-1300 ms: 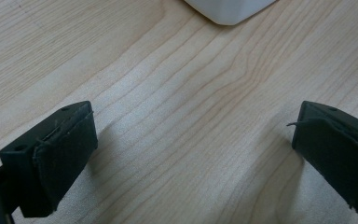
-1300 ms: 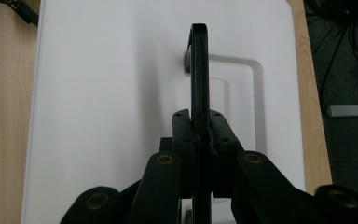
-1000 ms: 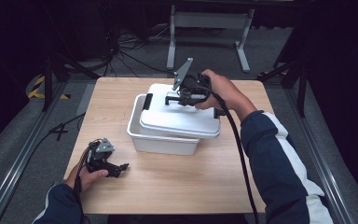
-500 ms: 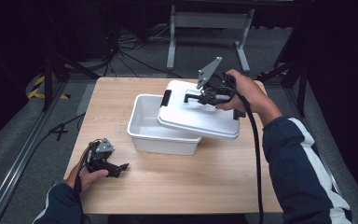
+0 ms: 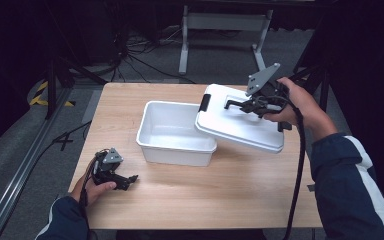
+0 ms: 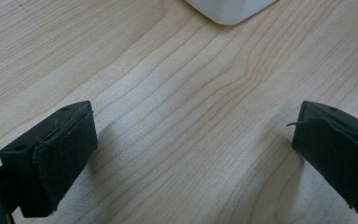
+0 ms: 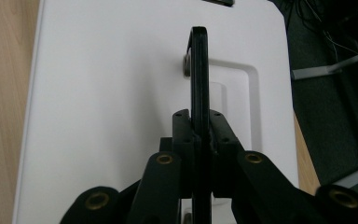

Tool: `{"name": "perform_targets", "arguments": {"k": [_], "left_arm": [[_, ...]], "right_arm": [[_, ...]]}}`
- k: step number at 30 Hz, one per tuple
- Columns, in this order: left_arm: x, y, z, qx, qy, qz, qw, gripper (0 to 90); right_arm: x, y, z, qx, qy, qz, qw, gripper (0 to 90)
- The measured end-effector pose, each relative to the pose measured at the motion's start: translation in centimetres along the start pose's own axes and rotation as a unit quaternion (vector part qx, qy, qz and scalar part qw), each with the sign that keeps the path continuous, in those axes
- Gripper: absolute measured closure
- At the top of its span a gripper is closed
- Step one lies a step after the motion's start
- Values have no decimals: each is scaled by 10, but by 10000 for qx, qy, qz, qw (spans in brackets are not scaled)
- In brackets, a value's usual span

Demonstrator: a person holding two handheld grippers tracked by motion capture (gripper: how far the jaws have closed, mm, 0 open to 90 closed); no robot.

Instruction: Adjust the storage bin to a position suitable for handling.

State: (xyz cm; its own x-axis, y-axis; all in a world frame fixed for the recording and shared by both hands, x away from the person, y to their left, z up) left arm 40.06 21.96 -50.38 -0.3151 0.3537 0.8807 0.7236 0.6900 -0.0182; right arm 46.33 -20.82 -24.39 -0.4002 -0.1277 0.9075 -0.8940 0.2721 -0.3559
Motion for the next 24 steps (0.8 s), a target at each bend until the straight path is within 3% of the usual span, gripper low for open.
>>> {"name": "perform_targets", "arguments": {"k": [7,15,24], "left_arm": [[0,0,0,-16,11,-9,10000,4],[0,0,0,-16,5,-9,10000,4],[0,0,0,-8,7,-2,10000,5]], "right_arm": [[5,-4,35,-317,-5,95,9995,842],[-4,-7,72,-662,138,133,9976,842],[-24,-7,91,-852,236,44,9961,842]]}}
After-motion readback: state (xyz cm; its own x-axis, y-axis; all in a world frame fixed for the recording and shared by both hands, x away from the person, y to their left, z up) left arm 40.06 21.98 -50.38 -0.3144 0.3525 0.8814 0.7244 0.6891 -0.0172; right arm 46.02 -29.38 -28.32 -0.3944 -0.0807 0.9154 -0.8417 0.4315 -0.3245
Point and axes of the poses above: each handheld gripper's, and its own axes: x roughly backward along the jaws, z roughly out of its underside, y roughly to its left, the point moved 3 cm from there along -x, roughly forward along the jaws, and after that the axes turned 15 degrees about y, right-handed, at the moved point
